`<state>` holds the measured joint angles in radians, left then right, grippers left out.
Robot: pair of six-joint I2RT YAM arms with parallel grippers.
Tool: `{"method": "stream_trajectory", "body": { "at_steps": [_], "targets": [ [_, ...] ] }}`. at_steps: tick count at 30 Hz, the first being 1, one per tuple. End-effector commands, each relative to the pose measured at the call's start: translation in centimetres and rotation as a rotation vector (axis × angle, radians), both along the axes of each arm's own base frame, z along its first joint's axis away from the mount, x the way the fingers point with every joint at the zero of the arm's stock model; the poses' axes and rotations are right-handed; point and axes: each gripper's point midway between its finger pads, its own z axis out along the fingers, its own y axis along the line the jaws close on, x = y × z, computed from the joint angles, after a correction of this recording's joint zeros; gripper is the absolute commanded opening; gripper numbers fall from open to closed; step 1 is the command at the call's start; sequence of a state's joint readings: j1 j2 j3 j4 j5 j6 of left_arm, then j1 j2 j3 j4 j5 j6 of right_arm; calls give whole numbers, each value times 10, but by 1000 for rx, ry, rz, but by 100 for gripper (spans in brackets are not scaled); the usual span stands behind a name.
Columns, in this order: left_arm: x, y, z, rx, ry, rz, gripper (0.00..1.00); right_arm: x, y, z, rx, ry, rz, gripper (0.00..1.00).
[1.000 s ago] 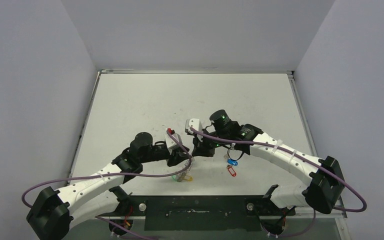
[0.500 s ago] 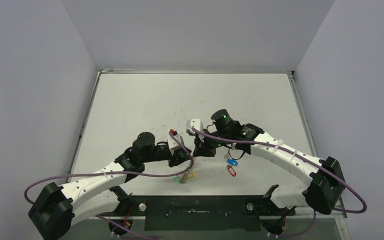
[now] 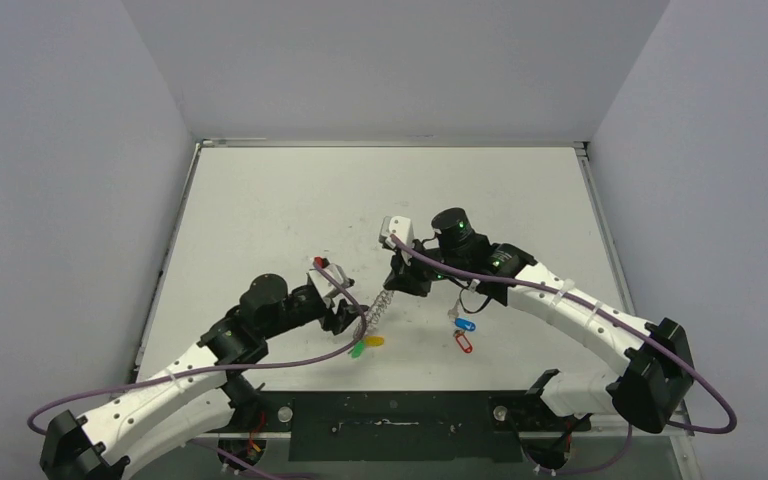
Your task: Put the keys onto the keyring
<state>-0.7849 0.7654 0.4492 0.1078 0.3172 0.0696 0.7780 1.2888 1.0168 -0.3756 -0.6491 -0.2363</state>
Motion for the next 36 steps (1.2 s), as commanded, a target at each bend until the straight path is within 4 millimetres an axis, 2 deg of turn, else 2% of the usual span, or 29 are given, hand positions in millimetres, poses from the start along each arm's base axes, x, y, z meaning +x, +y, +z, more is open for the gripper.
{"method": "stream_trajectory", "body": {
  "at_steps": [1, 4, 6, 7, 13, 15, 17, 21, 24, 27, 30, 31, 34, 36],
  "targets": [
    [24, 46, 17, 71, -30, 282, 62, 37, 27, 74, 205, -155, -62, 0],
    [31, 71, 28, 51, -47, 419, 76, 48, 37, 80, 259, -168, -95, 0],
    [34, 81, 32, 24, -40, 483, 83, 53, 37, 67, 262, -167, -121, 0],
    [34, 84, 34, 2, -31, 508, 86, 55, 36, 57, 257, -162, -133, 0],
    [33, 81, 29, -84, 83, 555, 92, 39, 16, -37, 121, -30, -204, 0],
    [34, 77, 24, -94, 129, 563, 93, 32, 7, -57, 92, -3, -240, 0],
    [36, 72, 18, -93, 177, 571, 94, 27, 0, -65, 85, 6, -276, 3],
    [39, 66, 6, -76, 248, 588, 95, 23, -12, -61, 106, 36, -355, 29],
    [41, 61, -4, -77, 323, 617, 97, 30, -19, -44, 129, 18, -415, 55],
    [41, 56, -18, -56, 411, 643, 97, 41, -26, -28, 144, 7, -471, 72],
    [39, 57, -38, -17, 526, 694, 97, 55, -36, -20, 142, 50, -562, 84],
    [37, 55, -43, -11, 569, 699, 97, 59, -42, -23, 121, 82, -605, 87],
    [33, 55, -62, 30, 682, 711, 97, 76, -59, -24, 94, 155, -745, 90],
    [33, 57, -71, 44, 758, 729, 97, 81, -65, -27, 77, 189, -784, 91]
  ]
}}
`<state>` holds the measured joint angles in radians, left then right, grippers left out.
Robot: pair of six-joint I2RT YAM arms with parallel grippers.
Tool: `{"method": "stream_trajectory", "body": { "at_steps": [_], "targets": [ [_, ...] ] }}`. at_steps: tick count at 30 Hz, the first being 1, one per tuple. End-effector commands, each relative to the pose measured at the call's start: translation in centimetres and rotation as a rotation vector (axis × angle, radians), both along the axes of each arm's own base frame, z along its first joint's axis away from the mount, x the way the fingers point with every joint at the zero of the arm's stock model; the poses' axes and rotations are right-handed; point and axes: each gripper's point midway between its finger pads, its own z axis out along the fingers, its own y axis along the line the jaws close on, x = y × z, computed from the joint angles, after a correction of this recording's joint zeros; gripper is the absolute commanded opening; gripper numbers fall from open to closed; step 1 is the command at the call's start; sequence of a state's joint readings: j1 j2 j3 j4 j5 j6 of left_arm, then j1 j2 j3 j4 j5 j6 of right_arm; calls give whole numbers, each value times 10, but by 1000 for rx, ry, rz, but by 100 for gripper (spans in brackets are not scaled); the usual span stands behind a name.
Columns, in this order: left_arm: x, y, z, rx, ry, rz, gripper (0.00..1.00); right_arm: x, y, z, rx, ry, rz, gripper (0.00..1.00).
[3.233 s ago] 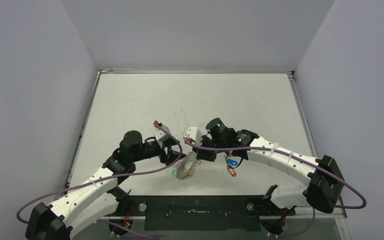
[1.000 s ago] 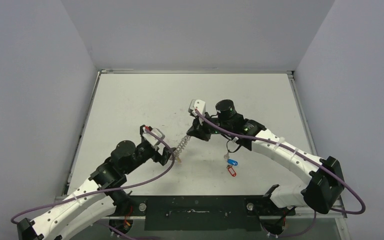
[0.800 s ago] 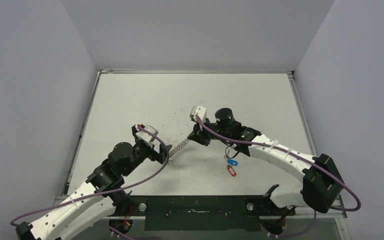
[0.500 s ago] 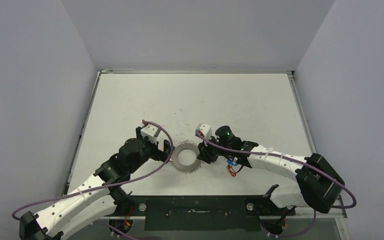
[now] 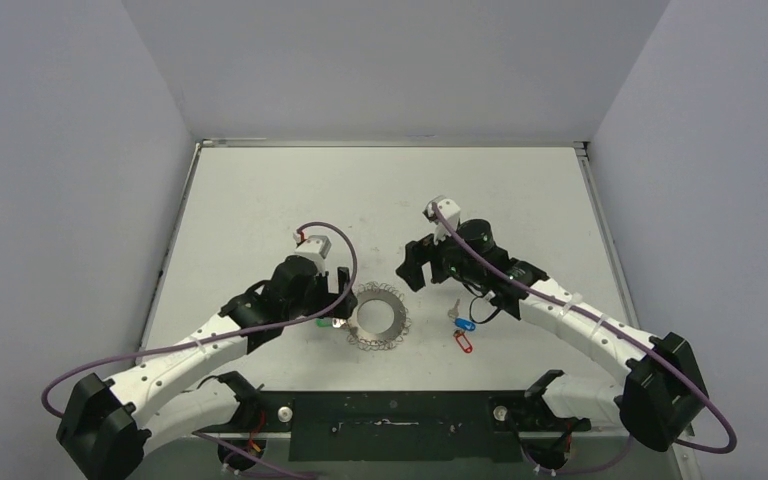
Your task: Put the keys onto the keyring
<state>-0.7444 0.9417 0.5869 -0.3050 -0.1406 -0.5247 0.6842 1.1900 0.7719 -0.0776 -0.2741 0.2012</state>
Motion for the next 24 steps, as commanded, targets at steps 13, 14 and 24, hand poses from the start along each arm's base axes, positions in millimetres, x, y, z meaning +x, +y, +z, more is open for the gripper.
{"method": "stream_trajectory", "body": {
  "at_steps": [13, 14, 24],
  "targets": [
    [2, -8, -18, -97, 233, -12, 96, -14, -19, -10, -27, 145, -12, 85],
    [3, -8, -16, -102, 218, -14, 96, -15, -19, -11, -30, 148, -16, 83],
    [9, -5, 6, -148, 73, -27, 92, -28, -7, -17, -97, 147, 59, 77]
  ]
}}
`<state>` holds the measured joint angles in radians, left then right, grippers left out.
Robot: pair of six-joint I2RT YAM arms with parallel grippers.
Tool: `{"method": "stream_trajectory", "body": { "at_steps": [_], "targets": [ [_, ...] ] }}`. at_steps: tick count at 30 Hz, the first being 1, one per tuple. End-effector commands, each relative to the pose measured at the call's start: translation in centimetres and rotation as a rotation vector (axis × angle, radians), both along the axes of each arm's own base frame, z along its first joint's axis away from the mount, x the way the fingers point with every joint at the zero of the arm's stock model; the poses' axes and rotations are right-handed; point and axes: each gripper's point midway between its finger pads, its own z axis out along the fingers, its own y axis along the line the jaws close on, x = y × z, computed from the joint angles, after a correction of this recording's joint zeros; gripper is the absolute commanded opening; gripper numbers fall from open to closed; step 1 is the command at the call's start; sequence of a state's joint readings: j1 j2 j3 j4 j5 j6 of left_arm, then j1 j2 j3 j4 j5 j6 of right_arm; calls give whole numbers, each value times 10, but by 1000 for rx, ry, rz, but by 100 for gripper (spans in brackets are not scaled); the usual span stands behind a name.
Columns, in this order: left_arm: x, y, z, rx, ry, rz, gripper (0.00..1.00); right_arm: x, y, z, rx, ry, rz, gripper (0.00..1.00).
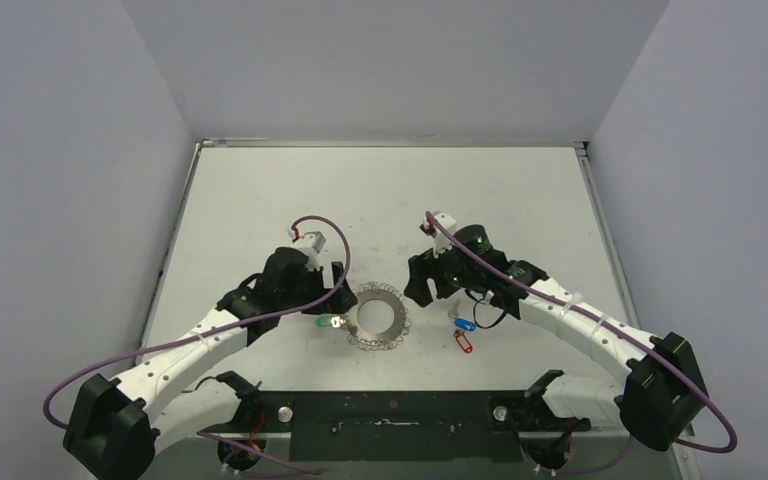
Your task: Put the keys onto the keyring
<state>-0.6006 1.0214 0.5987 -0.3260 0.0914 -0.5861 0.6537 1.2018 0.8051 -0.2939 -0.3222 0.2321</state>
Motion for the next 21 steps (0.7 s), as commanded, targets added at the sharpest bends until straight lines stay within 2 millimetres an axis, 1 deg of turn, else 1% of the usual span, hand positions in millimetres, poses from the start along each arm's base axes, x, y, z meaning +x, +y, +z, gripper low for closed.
{"method": "stream_trajectory", "body": {
  "at_steps": [1, 6, 8, 10, 12, 13, 15, 18, 19, 21],
  "targets": [
    [11, -4, 25, -53, -137, -24, 92, -8, 16, 10, -11, -46, 86, 77],
    [11, -4, 39, -84, -249, -53, 90, -22, 29, 7, -36, -91, 202, 76],
    [10, -6, 46, -104, -306, -92, 89, -37, 36, 7, -32, -105, 325, 76],
    [6, -14, 53, -126, -396, -184, 89, -44, 37, 8, -31, -128, 402, 77],
    [-1, -26, 65, -163, -528, -311, 86, -44, 36, 11, -31, -158, 414, 78],
    [-7, -30, 63, -171, -585, -382, 86, -42, 34, 13, -30, -176, 406, 78],
    [-17, -40, 69, -193, -715, -498, 85, -36, 28, 18, -26, -205, 377, 79],
    [-19, -47, 69, -179, -810, -581, 85, -25, 17, 26, 0, -222, 302, 78],
    [-21, -52, 65, -169, -816, -628, 83, -22, 14, 28, 17, -218, 278, 78],
    [-24, -61, 59, -148, -830, -730, 77, -15, 7, 32, 36, -229, 240, 77]
  ]
}}
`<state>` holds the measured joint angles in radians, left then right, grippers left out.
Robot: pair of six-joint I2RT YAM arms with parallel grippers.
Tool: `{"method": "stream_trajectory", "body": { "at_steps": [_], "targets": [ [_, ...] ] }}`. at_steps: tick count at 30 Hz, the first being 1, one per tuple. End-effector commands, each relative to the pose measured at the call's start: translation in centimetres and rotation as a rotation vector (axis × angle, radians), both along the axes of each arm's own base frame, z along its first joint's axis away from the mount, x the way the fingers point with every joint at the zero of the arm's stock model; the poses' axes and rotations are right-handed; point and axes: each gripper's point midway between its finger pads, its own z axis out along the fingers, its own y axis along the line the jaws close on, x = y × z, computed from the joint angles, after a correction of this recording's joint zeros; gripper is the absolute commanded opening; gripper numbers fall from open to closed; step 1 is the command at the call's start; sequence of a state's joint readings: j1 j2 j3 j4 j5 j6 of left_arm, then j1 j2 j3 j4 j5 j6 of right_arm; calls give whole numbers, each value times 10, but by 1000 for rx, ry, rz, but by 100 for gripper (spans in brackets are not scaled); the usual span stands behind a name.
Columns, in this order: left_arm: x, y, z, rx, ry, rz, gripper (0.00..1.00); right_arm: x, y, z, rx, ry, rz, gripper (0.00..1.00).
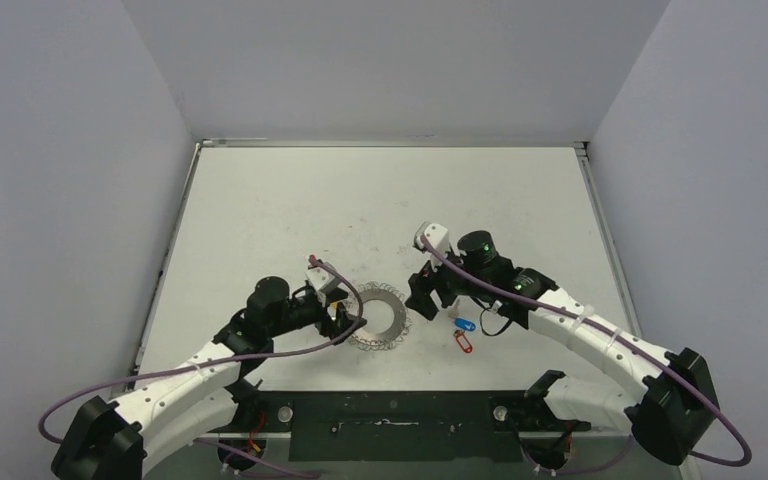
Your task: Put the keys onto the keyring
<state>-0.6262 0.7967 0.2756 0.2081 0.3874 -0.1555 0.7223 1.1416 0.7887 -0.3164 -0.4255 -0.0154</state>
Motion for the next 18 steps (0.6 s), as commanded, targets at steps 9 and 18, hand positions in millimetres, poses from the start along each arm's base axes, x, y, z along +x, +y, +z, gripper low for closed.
{"method": "stream_trajectory", "body": {
  "at_steps": [9, 18],
  "targets": [
    [-7, -73, 7, 93, -322, -474, 55, 18, -16, 26, 118, -52, -111, 72],
    [-9, -101, -20, 115, -284, -588, 37, 21, -26, 25, 112, -54, -160, 69]
  ]
}}
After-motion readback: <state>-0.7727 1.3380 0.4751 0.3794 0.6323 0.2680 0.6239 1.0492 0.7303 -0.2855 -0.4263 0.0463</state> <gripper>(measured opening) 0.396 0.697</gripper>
